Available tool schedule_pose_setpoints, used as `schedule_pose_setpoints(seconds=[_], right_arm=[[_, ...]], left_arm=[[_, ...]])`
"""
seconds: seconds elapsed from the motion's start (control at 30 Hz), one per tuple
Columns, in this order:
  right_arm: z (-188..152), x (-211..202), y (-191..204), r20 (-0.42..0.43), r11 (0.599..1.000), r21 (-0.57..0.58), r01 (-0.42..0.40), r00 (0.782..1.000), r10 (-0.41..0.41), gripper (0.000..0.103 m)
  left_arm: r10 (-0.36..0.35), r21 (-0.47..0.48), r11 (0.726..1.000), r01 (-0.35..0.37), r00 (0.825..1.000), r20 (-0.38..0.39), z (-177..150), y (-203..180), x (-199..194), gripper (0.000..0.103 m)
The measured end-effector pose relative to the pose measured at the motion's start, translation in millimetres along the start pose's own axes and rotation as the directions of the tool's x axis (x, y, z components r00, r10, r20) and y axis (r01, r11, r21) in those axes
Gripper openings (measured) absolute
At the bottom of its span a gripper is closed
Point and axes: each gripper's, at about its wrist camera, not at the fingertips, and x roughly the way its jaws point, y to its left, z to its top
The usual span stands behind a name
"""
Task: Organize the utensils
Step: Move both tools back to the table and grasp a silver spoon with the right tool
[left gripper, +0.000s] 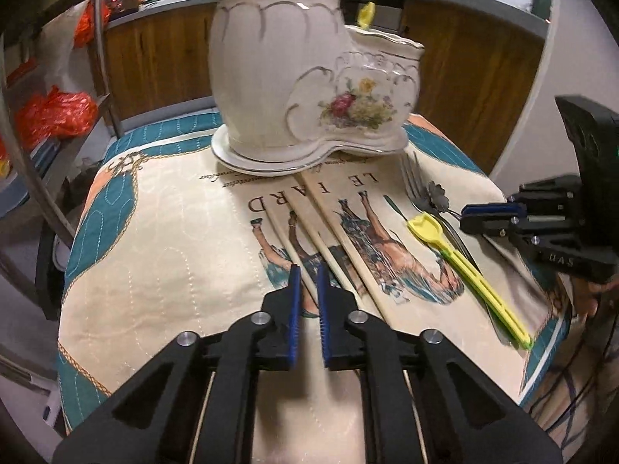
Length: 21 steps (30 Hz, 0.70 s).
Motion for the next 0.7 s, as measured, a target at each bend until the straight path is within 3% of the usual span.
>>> schedule_pose_setpoints(seconds=[0.23, 0.43, 0.7], right_arm=[[9, 1, -1, -0.189, 0.996, -0.086, -0.014, 0.982, -0.002, 0.005], [27, 13, 7, -0.363, 0.985, -0.172, -0.008, 0.93, -0.056, 0.006], [37, 22, 14, -0.46, 0.978, -0.208, -0.003, 0.883, -0.095, 0.007]], left_arm=[[-0.012, 0.093, 0.995, 0.021, 0.995, -0.095, 8, 2, -1, 0.008], [0.027, 0.142, 0.99, 0.003, 0.977, -0.21, 15, 9, -6, 0.01], [0.038, 0.137, 0.991, 0.004, 0.952, -0.303, 17, 16, -10, 0.011]])
